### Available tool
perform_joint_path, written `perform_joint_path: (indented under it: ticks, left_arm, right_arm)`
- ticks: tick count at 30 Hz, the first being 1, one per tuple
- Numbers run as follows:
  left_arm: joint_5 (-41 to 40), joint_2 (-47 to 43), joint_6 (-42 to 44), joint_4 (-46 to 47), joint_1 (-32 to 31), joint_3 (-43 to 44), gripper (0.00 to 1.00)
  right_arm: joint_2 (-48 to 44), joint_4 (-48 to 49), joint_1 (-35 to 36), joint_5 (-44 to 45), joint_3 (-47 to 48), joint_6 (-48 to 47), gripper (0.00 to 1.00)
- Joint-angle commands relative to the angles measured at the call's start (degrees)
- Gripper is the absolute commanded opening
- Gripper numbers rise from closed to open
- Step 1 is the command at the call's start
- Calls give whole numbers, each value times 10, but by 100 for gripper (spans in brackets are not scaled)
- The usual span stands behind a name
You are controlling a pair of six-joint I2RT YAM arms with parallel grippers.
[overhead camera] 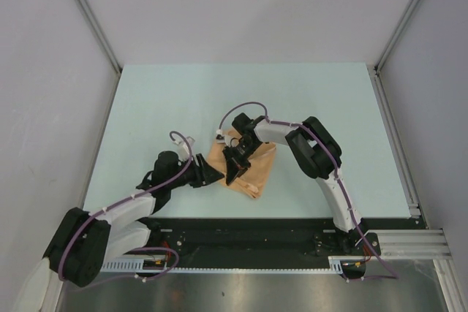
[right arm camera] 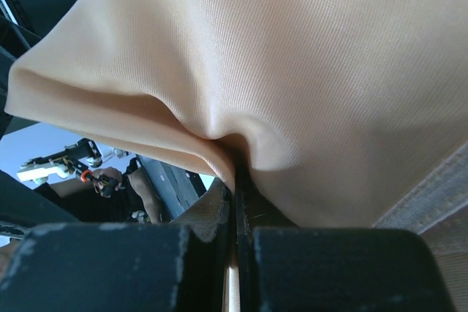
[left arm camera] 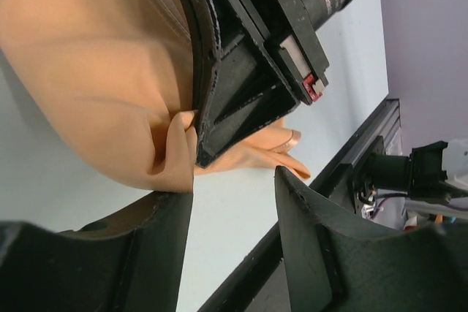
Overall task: Fold the napkin, place the utensils inside, and roll it up
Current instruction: Roll the napkin with the utensil
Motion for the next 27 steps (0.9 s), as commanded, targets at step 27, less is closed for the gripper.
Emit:
perform_joint_path:
  ticks: [27]
  left_arm:
    - [-81,128,-33,182,49,-24,52]
  right_arm:
    - [22,6,-1,20,-5,6,0]
